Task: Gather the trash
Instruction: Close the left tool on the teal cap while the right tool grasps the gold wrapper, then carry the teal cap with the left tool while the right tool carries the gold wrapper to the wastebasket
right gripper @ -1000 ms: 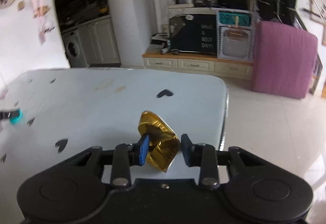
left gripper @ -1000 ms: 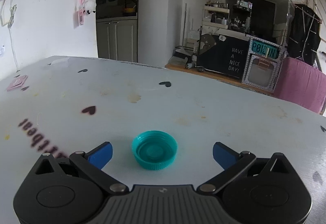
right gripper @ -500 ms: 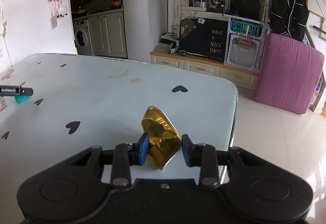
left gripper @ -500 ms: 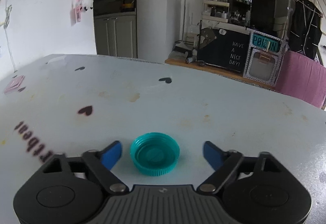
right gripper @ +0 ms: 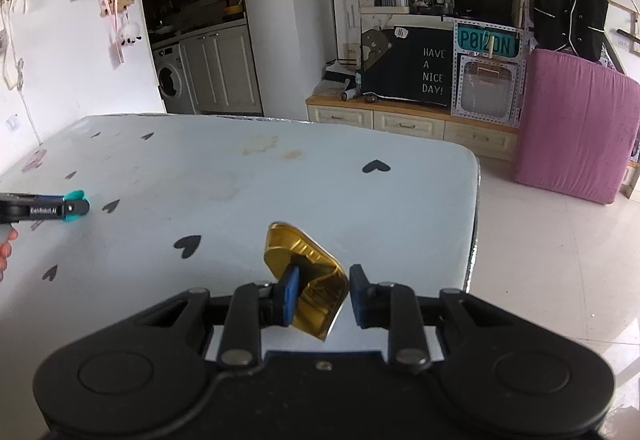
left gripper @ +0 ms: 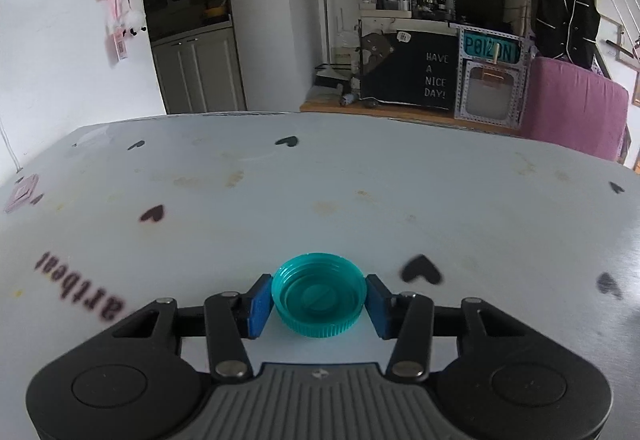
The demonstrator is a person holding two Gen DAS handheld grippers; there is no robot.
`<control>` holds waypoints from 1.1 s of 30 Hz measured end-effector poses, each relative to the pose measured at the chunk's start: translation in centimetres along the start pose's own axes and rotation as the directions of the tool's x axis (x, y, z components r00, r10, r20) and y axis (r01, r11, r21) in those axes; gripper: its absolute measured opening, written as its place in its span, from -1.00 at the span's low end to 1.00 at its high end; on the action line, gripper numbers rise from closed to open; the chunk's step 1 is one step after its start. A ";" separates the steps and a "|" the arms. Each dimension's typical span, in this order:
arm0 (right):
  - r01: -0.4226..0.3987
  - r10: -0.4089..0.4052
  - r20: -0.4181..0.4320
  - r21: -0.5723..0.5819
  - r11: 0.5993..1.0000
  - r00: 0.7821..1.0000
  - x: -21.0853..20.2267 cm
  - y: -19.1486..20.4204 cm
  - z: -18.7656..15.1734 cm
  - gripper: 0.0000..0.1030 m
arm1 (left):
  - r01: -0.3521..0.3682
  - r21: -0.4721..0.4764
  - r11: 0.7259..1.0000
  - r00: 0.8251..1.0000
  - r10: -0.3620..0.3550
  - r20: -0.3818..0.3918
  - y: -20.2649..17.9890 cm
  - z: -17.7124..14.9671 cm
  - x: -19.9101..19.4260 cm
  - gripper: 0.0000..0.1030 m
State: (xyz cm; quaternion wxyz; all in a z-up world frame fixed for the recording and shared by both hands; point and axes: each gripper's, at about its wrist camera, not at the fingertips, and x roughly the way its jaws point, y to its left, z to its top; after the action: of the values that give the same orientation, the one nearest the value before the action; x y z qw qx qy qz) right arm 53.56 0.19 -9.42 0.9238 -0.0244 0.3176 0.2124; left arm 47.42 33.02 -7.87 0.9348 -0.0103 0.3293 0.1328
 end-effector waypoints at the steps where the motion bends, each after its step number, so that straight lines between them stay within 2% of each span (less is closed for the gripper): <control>1: -0.001 0.001 0.003 0.001 1.000 1.000 -0.3 0.0 0.0 -0.62 | 0.006 -0.004 1.000 1.000 -0.006 0.001 -0.2 0.0 -0.4 -0.04; 2: -0.001 0.001 0.003 0.002 1.000 1.000 -0.4 0.1 0.1 -0.98 | 0.012 -0.007 1.000 1.000 -0.012 0.003 -0.3 0.0 -0.8 -0.04; 9: -0.023 0.025 -0.023 0.058 0.998 0.999 -2.0 -0.3 -0.6 -0.99 | 0.086 -0.017 0.996 0.996 -0.086 0.017 -2.4 -0.8 -4.7 -0.04; 10: -0.044 0.046 -0.022 0.057 0.997 0.999 -2.4 -0.3 -0.7 -0.96 | 0.097 -0.014 0.995 0.995 -0.096 0.020 -2.6 -0.9 -5.2 -0.03; 12: -0.081 0.080 0.007 0.064 0.995 0.997 -3.6 -0.3 -1.1 -0.50 | 0.118 -0.014 0.993 0.993 -0.118 0.027 -3.0 -1.1 -6.2 -0.03; 13: -0.089 0.089 0.010 0.061 0.994 0.996 -4.2 -0.3 -1.3 -0.11 | 0.126 -0.017 0.992 0.992 -0.125 0.027 -3.2 -1.2 -6.4 -0.03; 14: -0.101 0.101 0.010 0.054 0.993 0.995 -4.7 -0.1 -1.4 -0.05 | 0.136 -0.022 0.991 0.990 -0.135 0.026 -3.3 -1.4 -6.7 -0.03; 17: -0.212 0.214 -0.026 0.048 0.976 0.977 -5.5 1.1 -2.1 -0.05 | 0.153 -0.042 0.987 0.988 -0.152 0.027 -3.5 -1.8 -7.1 -0.03; 19: -0.297 0.298 -0.064 0.029 0.955 0.952 -5.4 3.0 -2.5 -0.05 | 0.159 -0.057 0.986 0.987 -0.157 0.033 -3.4 -2.1 -7.5 -0.03; 22: -0.377 0.371 -0.097 -0.045 0.925 0.923 -5.1 6.4 -3.2 -0.02 | 0.159 -0.069 0.985 0.987 -0.157 0.036 -3.2 -2.4 -8.0 -0.03; 27: -0.391 0.377 -0.115 -0.151 0.908 0.919 -3.8 10.0 -3.8 0.19 | 0.169 -0.092 0.981 0.985 -0.166 0.038 -2.0 -3.3 -9.3 -0.03; 31: -0.436 0.411 -0.164 -0.163 0.885 0.897 -2.2 10.8 -3.6 0.18 | 0.170 -0.110 0.979 0.985 -0.167 0.036 -0.8 -4.0 -10.0 -0.03; 33: -0.444 0.419 -0.161 -0.172 0.880 0.894 -2.1 10.8 -3.7 0.15 | 0.170 -0.116 0.979 0.985 -0.167 0.033 -0.5 -4.3 -10.2 -0.03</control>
State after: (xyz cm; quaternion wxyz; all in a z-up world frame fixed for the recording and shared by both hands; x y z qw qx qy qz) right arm 45.52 8.58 -10.11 0.8251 -0.0601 0.3462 0.4425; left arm 37.22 29.59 -4.97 0.9442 -0.0919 0.3078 0.0723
